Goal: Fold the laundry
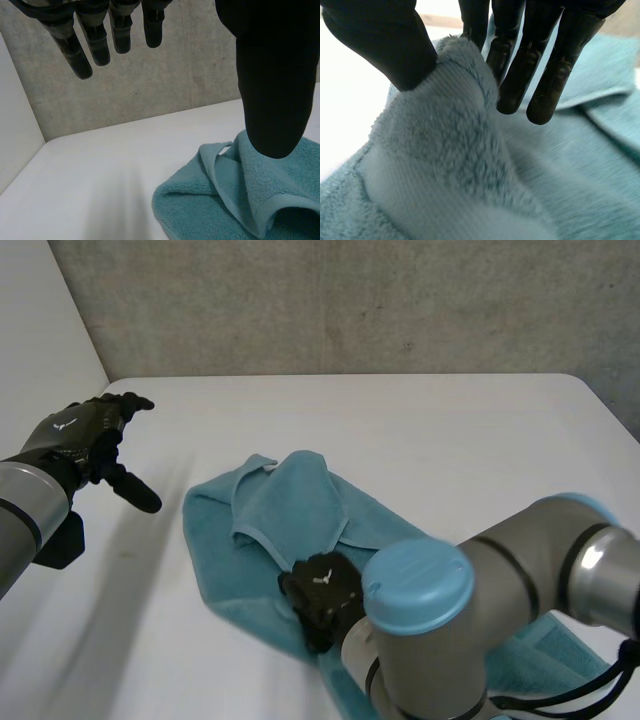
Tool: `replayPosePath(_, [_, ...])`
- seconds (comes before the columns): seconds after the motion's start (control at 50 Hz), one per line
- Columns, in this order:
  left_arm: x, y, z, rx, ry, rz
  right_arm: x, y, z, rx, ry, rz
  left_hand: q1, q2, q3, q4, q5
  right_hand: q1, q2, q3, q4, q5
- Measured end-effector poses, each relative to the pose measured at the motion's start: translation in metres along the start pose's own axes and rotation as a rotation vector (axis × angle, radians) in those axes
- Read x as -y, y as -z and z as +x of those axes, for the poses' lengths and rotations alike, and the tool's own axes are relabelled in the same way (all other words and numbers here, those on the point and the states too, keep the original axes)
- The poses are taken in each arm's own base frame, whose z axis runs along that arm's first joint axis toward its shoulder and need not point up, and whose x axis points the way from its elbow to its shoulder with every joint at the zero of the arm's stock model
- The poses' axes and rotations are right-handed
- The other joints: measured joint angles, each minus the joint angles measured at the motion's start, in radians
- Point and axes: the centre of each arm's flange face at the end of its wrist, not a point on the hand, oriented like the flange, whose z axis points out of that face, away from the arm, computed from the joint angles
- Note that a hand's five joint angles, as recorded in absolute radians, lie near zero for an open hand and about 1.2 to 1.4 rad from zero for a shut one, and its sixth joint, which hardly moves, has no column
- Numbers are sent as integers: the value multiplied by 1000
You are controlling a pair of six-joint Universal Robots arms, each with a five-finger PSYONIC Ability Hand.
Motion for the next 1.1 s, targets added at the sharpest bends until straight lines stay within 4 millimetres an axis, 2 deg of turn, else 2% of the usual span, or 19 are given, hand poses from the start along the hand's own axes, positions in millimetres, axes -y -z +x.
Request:
replayPosePath(0.16, [-11, 2, 6, -46, -5, -37, 72, 36, 35, -103, 9, 207, 0, 0, 0, 0, 0, 1, 23, 28, 30, 33])
replayPosePath(0.22, [-22, -1, 12, -113, -18, -78, 92, 54, 49, -137, 2, 264, 0, 0, 0, 0, 0, 1, 23, 28, 30, 33])
replayPosePath(0.3, [-40, -7, 23, -238, -59, -146, 107, 74, 59, -149, -2, 293, 0, 0, 0, 0, 0, 1, 23, 28, 30, 34])
replayPosePath(0.46, [-80, -26, 41, -466, -192, -220, 114, 103, 66, -128, -3, 290, 5, 2, 0, 3, 0, 1, 23, 31, 30, 38])
replayPosePath(0.58, [-101, -50, 45, -491, -259, -202, 113, 117, 79, -156, -11, 294, 49, 45, 41, 37, 33, 1, 23, 31, 30, 38])
replayPosePath(0.6, [-104, -54, 46, -484, -264, -196, 112, 119, 82, -163, -14, 294, 116, 91, 83, 91, 83, 1, 23, 31, 30, 38])
replayPosePath(0.62, [-108, -63, 46, -463, -275, -182, 110, 121, 87, -176, -18, 295, 324, 267, 252, 266, 252, 1, 23, 31, 30, 38])
replayPosePath(0.64, [-110, -66, 46, -454, -278, -175, 109, 123, 90, -184, -21, 295, 324, 267, 252, 266, 252, 1, 23, 31, 30, 38])
replayPosePath(0.66, [-113, -72, 46, -438, -284, -162, 108, 124, 95, -197, -24, 293, 591, 539, 500, 517, 498, 1, 23, 31, 30, 38])
replayPosePath(0.68, [-113, -72, 46, -438, -284, -162, 108, 124, 95, -197, -24, 293, 591, 539, 500, 517, 498, 1, 23, 31, 30, 38])
replayPosePath(0.7, [-116, -79, 46, -416, -291, -139, 105, 125, 102, -214, -29, 289, 811, 740, 718, 735, 714, 1, 23, 31, 30, 38])
replayPosePath(0.72, [-117, -81, 47, -410, -293, -131, 104, 125, 105, -223, -30, 287, 915, 861, 826, 846, 821, 1, 23, 31, 30, 38])
replayPosePath(0.76, [-117, -81, 47, -410, -293, -131, 104, 125, 105, -223, -30, 287, 915, 861, 826, 846, 821, 1, 23, 31, 30, 38])
replayPosePath(0.78, [-118, -89, 47, -379, -304, -79, 100, 124, 115, -249, -34, 276, 953, 977, 953, 970, 894, 1, 23, 31, 30, 38])
replayPosePath(0.84, [-113, -96, 47, -347, -313, -16, 92, 119, 129, -271, -33, 247, 953, 988, 965, 981, 894, 1, 23, 31, 30, 38])
replayPosePath(0.92, [-90, -105, 47, -288, -324, 129, 78, 96, 146, -267, -25, 195, 953, 990, 967, 984, 894, 1, 23, 32, 35, 38])
replayPosePath(0.98, [-65, -111, 49, -260, -330, 249, 74, 71, 163, -278, -12, 179, 953, 992, 969, 984, 894, 1, 25, 35, 35, 38])
replayPosePath(1.04, [-46, -116, 52, -247, -333, 334, 79, 54, 177, -305, 1, 189, 953, 992, 969, 984, 894, 1, 25, 35, 35, 38])
replayPosePath(1.1, [-9, -121, 59, -228, -333, 487, 104, 35, 203, -391, 40, 261, 953, 992, 970, 984, 894, 1, 25, 35, 35, 38])
